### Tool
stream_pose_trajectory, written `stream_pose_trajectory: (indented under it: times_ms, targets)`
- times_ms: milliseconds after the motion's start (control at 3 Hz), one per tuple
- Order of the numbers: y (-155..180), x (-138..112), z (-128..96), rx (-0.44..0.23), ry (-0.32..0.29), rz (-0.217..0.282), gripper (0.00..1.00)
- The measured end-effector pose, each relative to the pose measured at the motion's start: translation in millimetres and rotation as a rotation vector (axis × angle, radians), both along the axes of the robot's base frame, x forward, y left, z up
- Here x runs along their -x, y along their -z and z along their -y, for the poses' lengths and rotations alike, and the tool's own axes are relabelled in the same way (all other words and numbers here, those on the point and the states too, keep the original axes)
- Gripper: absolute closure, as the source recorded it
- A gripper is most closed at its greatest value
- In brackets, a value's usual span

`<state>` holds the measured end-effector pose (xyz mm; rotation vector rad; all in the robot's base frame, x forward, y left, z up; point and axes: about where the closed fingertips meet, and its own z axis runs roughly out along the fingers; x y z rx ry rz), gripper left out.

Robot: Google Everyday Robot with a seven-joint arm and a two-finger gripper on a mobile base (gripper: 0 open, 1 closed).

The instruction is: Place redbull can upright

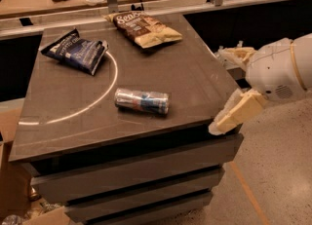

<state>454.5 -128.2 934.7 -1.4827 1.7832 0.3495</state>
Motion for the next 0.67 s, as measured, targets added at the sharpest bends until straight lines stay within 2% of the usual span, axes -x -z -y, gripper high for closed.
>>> stream_pose_trajectory:
  times_ms: [333, 667]
  targets:
    - [18.0, -14.2, -40.9, -0.239, -0.018, -0.015, 0.0]
    - [34.2, -24.7, -67.6, -0.367, -0.077, -0.045, 0.0]
